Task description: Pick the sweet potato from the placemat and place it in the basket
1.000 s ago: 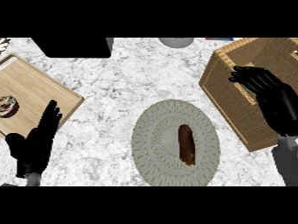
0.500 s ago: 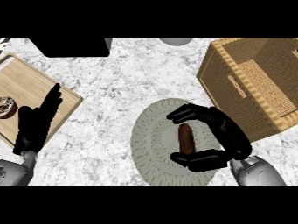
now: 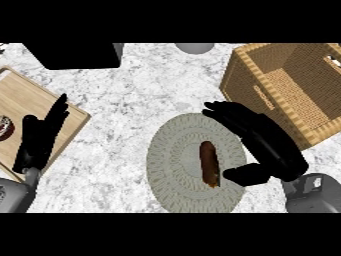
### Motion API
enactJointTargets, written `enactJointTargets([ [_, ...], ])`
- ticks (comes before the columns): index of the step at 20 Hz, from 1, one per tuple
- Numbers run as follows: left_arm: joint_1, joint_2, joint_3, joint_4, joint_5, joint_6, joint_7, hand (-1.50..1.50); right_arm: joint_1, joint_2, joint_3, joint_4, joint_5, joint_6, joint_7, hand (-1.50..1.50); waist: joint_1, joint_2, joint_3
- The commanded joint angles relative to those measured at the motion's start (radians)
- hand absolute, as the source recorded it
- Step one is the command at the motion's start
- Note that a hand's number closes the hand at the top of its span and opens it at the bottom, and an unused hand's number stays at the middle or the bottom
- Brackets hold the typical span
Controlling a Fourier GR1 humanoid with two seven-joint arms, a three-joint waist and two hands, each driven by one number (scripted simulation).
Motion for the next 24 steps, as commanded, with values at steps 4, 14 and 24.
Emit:
enactJointTargets([
  [4,0.006,0.017,0.009,0.001,-0.003,-0.022,-0.005,0.00,-0.079,-0.149,0.106,-0.147,0.031,0.418,0.367,-1.50,0.022,-0.001,0.000],
  [14,-0.040,-0.052,0.030,0.050,-0.052,-0.038,-0.002,0.00,-0.106,0.011,0.032,-0.379,-0.318,0.773,0.876,-1.50,0.035,0.016,0.007],
  [24,0.019,-0.093,0.072,-0.036,-0.105,-0.081,0.031,0.00,-0.093,0.054,-0.019,-0.382,-0.131,0.719,0.821,-1.50,0.042,0.017,0.009],
])
